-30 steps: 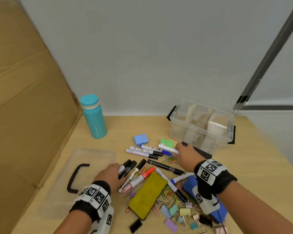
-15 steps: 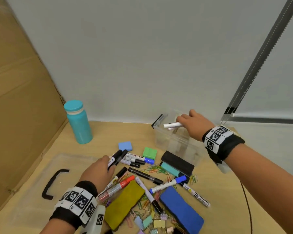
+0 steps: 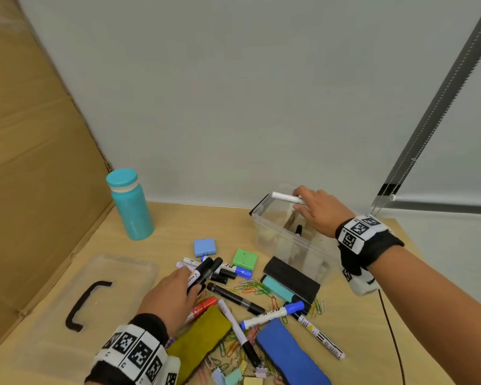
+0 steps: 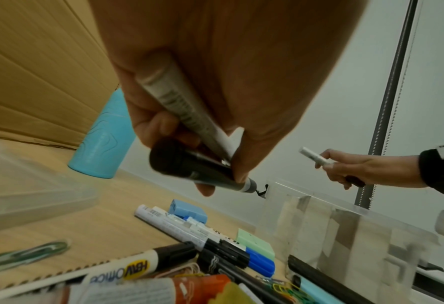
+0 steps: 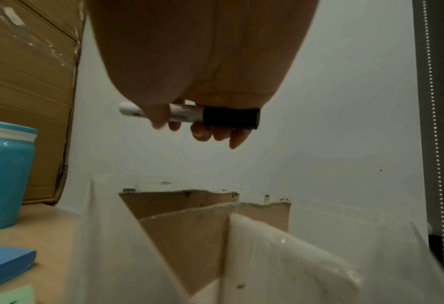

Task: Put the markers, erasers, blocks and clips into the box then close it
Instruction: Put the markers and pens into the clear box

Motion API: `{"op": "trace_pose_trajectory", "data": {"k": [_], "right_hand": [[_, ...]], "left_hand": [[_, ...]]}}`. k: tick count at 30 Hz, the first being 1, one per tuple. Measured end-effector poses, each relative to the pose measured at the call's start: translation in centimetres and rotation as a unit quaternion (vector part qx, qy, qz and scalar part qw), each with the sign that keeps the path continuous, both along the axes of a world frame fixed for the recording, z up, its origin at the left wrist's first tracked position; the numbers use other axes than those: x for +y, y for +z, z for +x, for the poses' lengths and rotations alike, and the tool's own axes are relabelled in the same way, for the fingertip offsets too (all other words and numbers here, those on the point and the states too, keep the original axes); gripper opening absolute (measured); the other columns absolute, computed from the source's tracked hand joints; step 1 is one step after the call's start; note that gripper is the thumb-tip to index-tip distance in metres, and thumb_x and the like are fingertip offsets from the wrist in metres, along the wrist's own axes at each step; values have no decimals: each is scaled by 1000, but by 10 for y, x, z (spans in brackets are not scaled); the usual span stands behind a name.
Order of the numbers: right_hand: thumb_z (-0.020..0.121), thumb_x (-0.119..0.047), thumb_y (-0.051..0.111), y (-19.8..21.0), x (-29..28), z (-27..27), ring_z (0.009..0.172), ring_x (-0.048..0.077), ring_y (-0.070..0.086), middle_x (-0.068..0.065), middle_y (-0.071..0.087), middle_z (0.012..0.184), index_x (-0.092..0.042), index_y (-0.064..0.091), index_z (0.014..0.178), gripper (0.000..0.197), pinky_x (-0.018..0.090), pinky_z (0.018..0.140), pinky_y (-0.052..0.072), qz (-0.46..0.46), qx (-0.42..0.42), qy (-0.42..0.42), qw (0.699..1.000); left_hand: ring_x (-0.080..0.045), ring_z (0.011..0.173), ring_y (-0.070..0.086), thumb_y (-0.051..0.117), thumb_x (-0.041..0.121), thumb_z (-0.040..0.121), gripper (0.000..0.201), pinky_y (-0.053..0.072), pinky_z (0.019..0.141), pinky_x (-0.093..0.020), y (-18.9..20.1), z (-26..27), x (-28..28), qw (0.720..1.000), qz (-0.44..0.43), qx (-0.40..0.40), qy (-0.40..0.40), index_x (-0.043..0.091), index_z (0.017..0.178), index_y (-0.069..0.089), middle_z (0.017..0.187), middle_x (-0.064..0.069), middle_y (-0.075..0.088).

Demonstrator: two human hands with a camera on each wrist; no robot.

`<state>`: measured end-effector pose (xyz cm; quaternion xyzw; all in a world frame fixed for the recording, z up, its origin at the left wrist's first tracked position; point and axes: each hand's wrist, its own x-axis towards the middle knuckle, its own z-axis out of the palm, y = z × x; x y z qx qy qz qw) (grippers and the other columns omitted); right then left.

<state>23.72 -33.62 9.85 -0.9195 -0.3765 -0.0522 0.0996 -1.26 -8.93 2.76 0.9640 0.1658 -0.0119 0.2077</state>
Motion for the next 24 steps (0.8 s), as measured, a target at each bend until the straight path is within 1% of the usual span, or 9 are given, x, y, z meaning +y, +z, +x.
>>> {"op": "trace_pose_trajectory", "data": {"k": [2, 6, 9, 11, 13, 16, 19, 21, 24], "right_hand": [[101, -32, 35, 2, -3, -3, 73, 17, 47, -3, 51, 86, -20, 44, 119, 24, 31, 66, 39, 53, 29, 22, 998], [97, -28, 49, 1, -10, 3, 99, 17, 35, -1, 42, 110, -21, 54, 120, 25, 29, 88, 33, 64, 20, 4, 998], [92, -21, 57, 2, -14, 5, 101, 17, 38, -1, 46, 109, -24, 62, 114, 23, 29, 89, 35, 73, 31, 14, 997], [93, -19, 55, 0, -15, 5, 100, 18, 46, 0, 51, 106, -23, 64, 111, 20, 30, 88, 40, 44, 32, 16, 998], [94, -15, 53, -5, -12, 5, 100, 22, 52, 2, 54, 106, -21, 65, 113, 23, 32, 84, 45, -33, 11, 9, 999], [93, -7, 50, -12, -6, 3, 107, 22, 50, 1, 55, 115, -25, 58, 124, 37, 33, 85, 47, -127, -8, -15, 992], [90, -1, 48, -17, -4, -5, 120, 22, 45, -1, 52, 133, -29, 40, 140, 58, 37, 101, 40, -154, -35, -50, 986], [90, -3, 46, -22, -9, -15, 130, 23, 40, 0, 46, 142, -27, 31, 146, 62, 39, 110, 31, -130, -33, -101, 986], [96, -16, 41, -33, -27, -31, 138, 22, 31, 1, 35, 151, -21, 30, 146, 52, 39, 115, 24, -26, 7, -201, 979]], "left_hand": [[-17, 91, 56, 38, 35, 99, 27, 48, 76, -28, 1, 1, -2, 1000, -1, 6, -1, 21, 120, 44, 106, -1, 59], [-16, 81, 50, 38, 35, 99, 26, 41, 68, -25, 3, 5, -6, 1000, 9, 16, -11, 19, 118, 45, 99, 0, 58], [-16, 79, 46, 38, 36, 99, 26, 35, 66, -24, 6, 7, -7, 1000, 12, 17, -14, 20, 118, 44, 96, 1, 55], [-15, 79, 46, 38, 37, 99, 25, 35, 67, -24, 5, 8, -7, 1000, 10, 20, -13, 20, 115, 45, 93, 2, 52], [-15, 81, 46, 37, 38, 99, 25, 37, 69, -23, 4, 8, -7, 999, 9, 29, -14, 19, 113, 45, 92, 3, 50], [-16, 86, 50, 37, 39, 98, 24, 41, 71, -24, 1, 8, -7, 999, 2, 39, -17, 21, 113, 45, 99, 2, 56], [-16, 89, 52, 37, 40, 98, 25, 45, 74, -25, -1, 8, -8, 999, -6, 40, -20, 23, 114, 45, 101, 2, 57], [-16, 89, 50, 36, 40, 99, 25, 45, 76, -26, -1, 7, -8, 999, -10, 39, -28, 24, 116, 45, 99, 3, 55], [-16, 94, 46, 32, 38, 100, 26, 44, 82, -26, 5, 8, -14, 998, -23, 40, -39, 25, 118, 44, 96, 3, 48]]}}
